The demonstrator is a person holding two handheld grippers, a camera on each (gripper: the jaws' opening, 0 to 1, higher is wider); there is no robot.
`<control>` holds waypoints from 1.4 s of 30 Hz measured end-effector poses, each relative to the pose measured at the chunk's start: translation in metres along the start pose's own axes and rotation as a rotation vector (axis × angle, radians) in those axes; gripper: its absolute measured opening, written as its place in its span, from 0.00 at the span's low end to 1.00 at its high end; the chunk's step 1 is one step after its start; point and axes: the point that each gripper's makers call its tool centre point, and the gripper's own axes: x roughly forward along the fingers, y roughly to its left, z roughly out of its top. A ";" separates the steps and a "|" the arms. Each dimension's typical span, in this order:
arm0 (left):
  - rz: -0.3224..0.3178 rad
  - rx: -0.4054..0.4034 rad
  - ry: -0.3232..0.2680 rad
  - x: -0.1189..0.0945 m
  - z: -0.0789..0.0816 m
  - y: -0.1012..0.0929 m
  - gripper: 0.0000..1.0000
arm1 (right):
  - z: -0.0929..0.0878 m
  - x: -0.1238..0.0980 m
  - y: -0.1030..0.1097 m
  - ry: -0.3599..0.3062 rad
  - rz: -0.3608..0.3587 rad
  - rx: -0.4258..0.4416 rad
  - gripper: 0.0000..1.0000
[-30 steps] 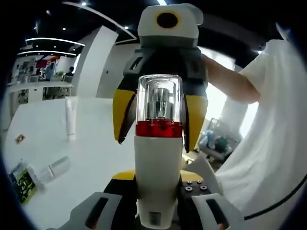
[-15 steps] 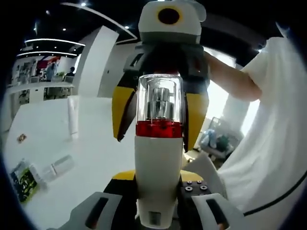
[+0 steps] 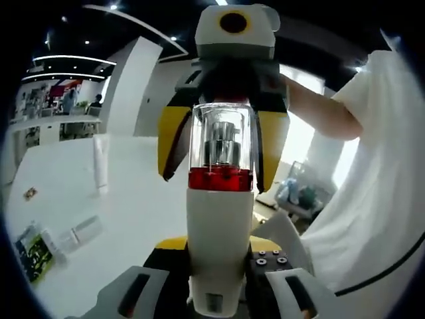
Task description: Arrange the skincare products in the storage area until every visible bottle or jar stands upright without overlapping.
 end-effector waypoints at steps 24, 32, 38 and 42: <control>-0.012 0.056 0.062 0.013 -0.017 -0.005 0.31 | -0.035 0.007 0.007 0.309 -0.032 -0.039 0.31; 0.029 0.095 0.092 0.031 -0.019 0.013 0.32 | -0.050 0.003 -0.006 0.382 -0.092 -0.137 0.29; 0.056 0.113 0.131 0.056 -0.030 0.028 0.32 | -0.075 0.005 -0.021 0.475 -0.124 -0.162 0.29; 0.052 0.162 0.188 0.073 -0.046 0.038 0.32 | -0.094 0.014 -0.030 0.522 -0.148 -0.163 0.29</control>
